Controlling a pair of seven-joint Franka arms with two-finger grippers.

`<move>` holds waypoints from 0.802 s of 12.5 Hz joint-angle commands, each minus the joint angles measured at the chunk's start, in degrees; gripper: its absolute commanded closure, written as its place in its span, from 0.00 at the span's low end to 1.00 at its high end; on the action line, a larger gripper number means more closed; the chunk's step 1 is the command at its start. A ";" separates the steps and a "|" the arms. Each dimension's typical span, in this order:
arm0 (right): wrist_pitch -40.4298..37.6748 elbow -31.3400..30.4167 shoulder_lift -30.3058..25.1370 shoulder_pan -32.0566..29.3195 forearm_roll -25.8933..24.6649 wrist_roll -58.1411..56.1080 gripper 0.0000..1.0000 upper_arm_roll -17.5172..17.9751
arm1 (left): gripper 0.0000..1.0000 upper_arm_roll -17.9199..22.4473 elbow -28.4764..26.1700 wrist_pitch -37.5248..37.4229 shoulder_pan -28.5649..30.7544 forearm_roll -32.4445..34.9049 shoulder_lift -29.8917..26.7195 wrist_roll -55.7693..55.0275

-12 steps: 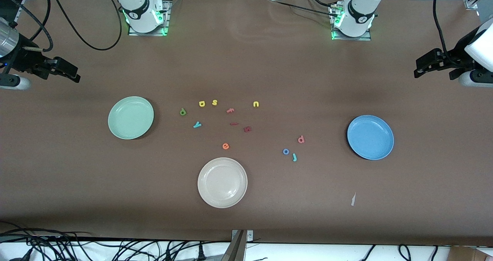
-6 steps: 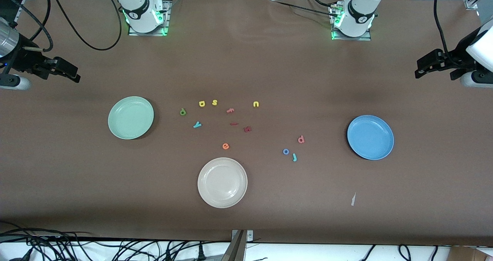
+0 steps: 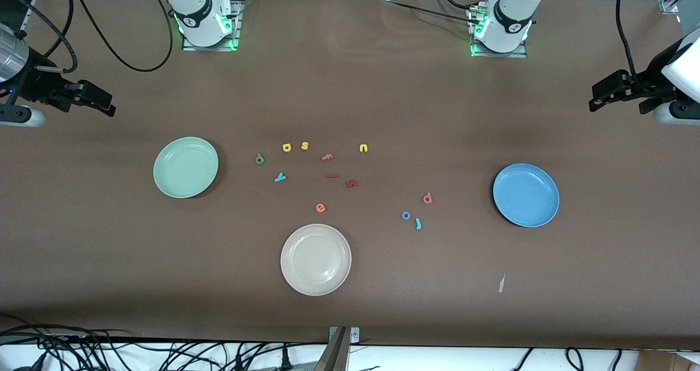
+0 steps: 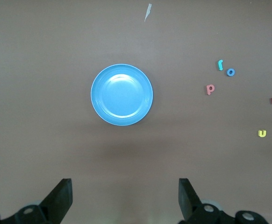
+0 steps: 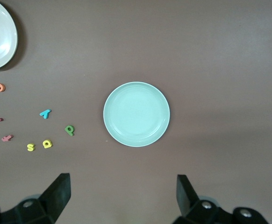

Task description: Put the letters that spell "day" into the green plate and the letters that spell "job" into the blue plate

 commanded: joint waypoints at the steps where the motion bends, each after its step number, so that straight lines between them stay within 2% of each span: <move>1: -1.12 0.40 -0.67 -0.43 0.04 -0.37 0.00 0.62 | 0.00 -0.26 1.95 -1.21 0.33 0.74 0.76 0.47; 10: -1.12 0.48 -0.49 -0.51 0.04 -0.81 0.00 0.36 | 0.00 -0.26 1.86 -1.21 0.33 0.74 0.76 0.47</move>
